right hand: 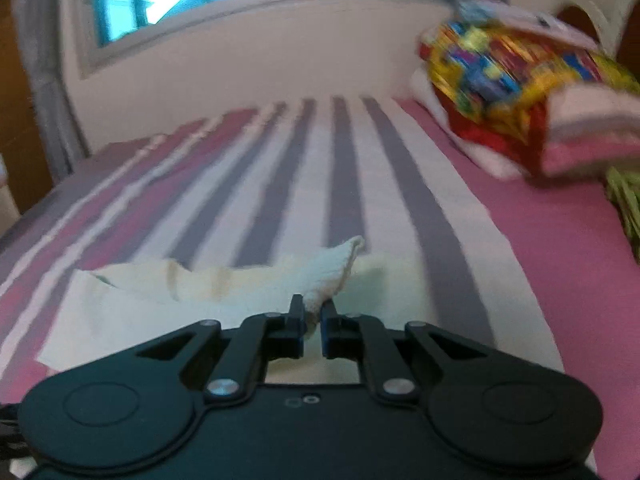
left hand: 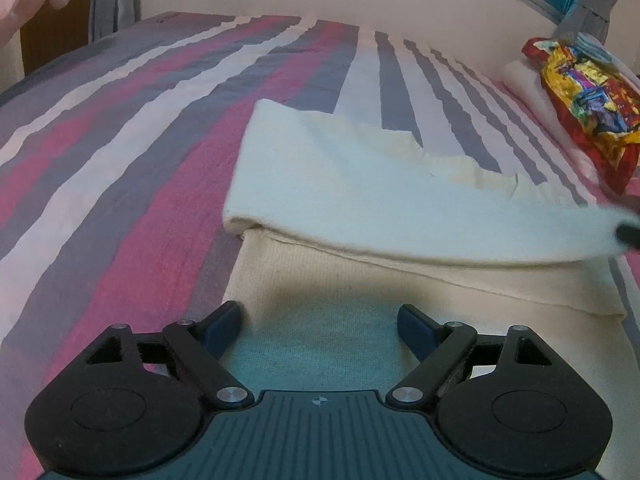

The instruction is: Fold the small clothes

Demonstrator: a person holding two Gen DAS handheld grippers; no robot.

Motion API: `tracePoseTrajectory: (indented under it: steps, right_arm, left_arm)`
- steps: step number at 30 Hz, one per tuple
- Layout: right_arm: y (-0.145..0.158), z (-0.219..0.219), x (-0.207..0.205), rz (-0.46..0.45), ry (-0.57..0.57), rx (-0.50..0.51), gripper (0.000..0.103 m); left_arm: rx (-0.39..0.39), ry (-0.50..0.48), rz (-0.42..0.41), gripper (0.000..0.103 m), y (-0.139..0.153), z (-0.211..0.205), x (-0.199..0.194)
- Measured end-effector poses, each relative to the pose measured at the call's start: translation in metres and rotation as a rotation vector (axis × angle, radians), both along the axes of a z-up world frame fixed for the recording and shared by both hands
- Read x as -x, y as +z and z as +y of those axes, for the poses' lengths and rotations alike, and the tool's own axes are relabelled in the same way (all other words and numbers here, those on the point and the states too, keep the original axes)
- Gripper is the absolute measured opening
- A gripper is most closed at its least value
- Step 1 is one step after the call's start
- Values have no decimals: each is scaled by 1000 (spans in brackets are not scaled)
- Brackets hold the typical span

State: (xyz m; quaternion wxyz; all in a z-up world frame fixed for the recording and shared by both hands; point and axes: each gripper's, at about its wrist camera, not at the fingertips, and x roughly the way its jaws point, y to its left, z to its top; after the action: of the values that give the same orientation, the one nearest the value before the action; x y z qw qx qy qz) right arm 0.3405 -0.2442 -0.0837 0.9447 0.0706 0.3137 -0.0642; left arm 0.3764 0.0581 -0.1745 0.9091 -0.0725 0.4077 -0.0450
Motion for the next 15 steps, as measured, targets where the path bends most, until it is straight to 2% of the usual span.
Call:
tracePoseTrajectory:
  steps: [9, 13, 15]
  right_arm:
    - [-38, -20, 3, 94, -63, 22, 8]
    - [-34, -21, 9, 66, -66, -6, 8]
    - [-27, -18, 11, 39, -58, 25, 8]
  left_arm:
    - [-2, -13, -7, 85, 5, -2, 4]
    - [-8, -42, -26, 85, 9, -8, 1]
    - [8, -26, -33, 85, 9, -5, -4]
